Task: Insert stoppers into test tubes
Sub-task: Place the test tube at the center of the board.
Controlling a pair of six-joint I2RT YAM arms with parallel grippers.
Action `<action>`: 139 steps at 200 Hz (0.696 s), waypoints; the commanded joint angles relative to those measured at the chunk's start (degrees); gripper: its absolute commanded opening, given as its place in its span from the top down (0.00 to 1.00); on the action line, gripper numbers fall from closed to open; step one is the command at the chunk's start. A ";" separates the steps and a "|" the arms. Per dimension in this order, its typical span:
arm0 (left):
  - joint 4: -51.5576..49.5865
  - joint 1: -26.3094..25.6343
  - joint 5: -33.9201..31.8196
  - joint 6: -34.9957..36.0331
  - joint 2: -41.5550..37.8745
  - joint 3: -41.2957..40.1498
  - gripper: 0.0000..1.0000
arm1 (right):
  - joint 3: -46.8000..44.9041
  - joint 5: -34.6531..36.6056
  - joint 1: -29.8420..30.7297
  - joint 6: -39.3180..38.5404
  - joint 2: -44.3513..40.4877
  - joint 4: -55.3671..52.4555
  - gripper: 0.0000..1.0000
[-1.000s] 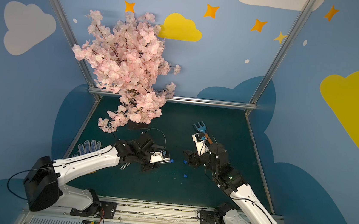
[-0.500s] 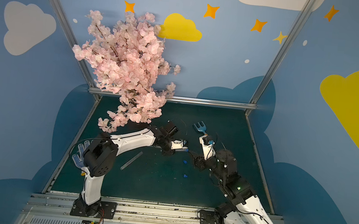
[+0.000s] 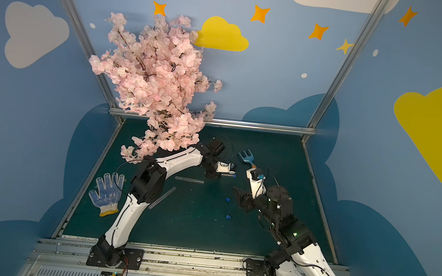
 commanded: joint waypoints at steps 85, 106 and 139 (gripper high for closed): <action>-11.92 0.42 1.42 5.77 7.87 11.54 0.69 | -0.46 -0.12 -0.28 -1.44 0.58 -2.85 0.28; -12.93 0.39 1.71 5.89 8.78 12.87 0.69 | -0.46 -0.04 -0.24 -1.84 0.60 -3.14 0.28; -11.68 0.36 2.44 5.53 8.27 12.69 0.67 | -0.55 0.01 -0.27 -1.79 0.50 -3.36 0.28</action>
